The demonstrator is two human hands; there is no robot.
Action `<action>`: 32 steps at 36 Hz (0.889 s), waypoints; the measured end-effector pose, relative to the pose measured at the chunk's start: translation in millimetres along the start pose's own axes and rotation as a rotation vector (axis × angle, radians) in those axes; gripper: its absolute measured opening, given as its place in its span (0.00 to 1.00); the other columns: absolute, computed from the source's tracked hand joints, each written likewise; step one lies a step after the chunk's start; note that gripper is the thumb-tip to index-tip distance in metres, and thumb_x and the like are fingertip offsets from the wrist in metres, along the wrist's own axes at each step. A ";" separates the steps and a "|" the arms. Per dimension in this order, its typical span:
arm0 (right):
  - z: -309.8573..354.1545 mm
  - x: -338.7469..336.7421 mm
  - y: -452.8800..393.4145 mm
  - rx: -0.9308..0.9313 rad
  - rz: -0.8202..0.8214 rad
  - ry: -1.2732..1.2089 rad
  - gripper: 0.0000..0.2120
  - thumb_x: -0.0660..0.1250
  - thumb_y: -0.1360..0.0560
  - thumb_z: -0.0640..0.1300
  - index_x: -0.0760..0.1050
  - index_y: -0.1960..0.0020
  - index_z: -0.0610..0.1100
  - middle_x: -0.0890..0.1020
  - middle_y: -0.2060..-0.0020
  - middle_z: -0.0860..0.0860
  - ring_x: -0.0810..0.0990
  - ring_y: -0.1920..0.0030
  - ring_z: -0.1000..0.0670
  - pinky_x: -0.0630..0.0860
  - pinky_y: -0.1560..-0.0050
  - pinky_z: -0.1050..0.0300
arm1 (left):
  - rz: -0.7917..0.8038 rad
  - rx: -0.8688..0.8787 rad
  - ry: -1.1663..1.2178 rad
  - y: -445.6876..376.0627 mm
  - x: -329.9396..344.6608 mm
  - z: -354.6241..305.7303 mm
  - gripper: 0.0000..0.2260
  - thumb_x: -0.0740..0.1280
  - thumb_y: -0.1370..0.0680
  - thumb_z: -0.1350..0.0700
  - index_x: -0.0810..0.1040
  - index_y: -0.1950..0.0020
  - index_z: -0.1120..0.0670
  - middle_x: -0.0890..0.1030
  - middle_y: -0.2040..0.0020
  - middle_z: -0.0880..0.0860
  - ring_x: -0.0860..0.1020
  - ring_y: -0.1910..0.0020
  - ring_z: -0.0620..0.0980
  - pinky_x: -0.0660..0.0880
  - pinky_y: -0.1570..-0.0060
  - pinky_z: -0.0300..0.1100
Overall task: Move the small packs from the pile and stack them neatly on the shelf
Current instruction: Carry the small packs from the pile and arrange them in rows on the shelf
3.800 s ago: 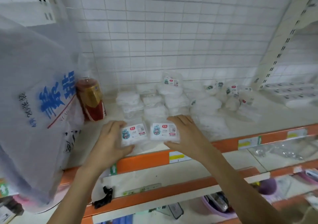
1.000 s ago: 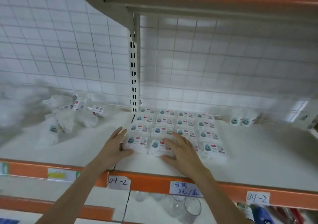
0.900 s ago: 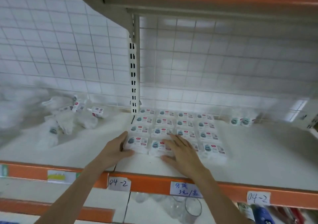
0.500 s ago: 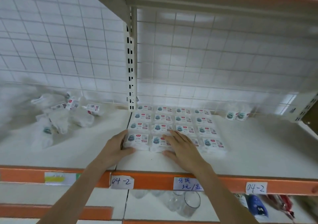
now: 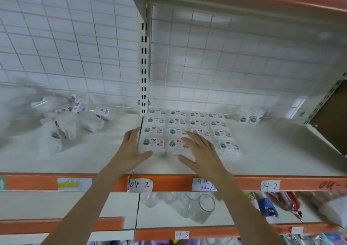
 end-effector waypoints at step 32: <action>31.9 19.6 209.8 -0.074 0.045 -0.039 0.13 0.69 0.33 0.53 0.77 0.51 0.50 0.81 0.59 0.57 0.81 0.61 0.52 0.78 0.65 0.58 | -0.156 0.118 -0.816 246.2 74.1 -46.9 0.13 0.67 0.36 0.49 0.79 0.54 0.53 0.78 0.63 0.49 0.79 0.67 0.50 0.75 0.68 0.39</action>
Point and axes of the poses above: each hand's wrist, its own y-axis away from the middle knuckle, its own x-axis out of the palm, z = x × y, the point moved 7 cm from there along -y, towards the middle knuckle
